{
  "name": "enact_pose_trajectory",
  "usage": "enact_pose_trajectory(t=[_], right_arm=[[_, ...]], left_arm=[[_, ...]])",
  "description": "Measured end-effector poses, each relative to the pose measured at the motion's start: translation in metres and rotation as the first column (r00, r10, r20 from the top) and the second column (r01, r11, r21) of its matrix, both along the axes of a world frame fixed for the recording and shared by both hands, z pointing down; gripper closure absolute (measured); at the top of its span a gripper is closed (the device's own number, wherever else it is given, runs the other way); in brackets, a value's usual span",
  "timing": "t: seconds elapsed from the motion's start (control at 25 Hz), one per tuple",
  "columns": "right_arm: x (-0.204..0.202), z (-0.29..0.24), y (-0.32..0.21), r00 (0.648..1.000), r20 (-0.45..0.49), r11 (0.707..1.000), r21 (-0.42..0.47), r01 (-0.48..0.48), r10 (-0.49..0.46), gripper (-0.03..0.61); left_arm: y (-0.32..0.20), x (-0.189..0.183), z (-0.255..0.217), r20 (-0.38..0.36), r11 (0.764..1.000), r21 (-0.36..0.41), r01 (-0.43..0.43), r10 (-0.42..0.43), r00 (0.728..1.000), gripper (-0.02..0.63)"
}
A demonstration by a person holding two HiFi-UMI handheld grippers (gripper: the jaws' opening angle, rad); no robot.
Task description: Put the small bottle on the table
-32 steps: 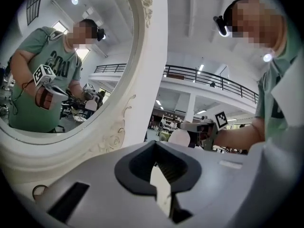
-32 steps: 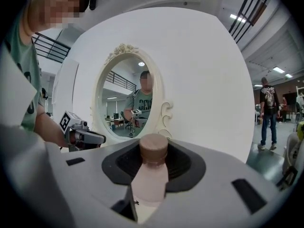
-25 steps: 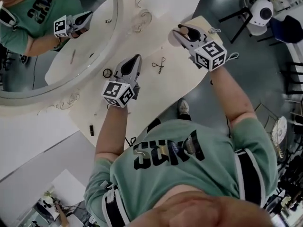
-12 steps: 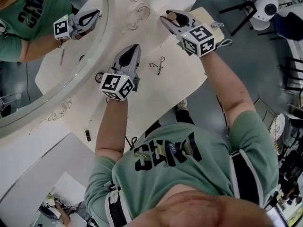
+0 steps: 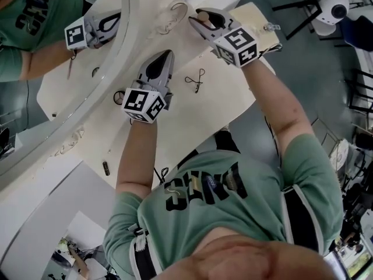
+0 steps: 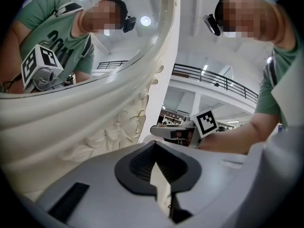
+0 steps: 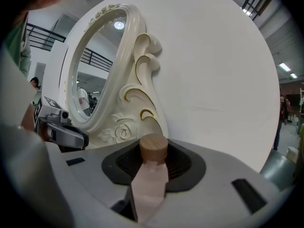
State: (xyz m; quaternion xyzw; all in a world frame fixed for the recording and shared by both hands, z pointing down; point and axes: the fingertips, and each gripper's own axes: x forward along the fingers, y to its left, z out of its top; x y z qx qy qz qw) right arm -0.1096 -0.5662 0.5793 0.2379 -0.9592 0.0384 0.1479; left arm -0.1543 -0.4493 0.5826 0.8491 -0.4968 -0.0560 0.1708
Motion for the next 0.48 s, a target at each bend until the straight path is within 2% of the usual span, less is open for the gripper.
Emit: enact_pose_trajectory(t=[0.48], right_arm=[[-0.015,0.018,0.008,0.999,-0.023,0.999,0.004,0.045,-0.045,0.463]], left_arm=[[-0.003,-0.005,0.004,-0.015,1.000,-0.005,-0.002,0.001,1.000,0.606]])
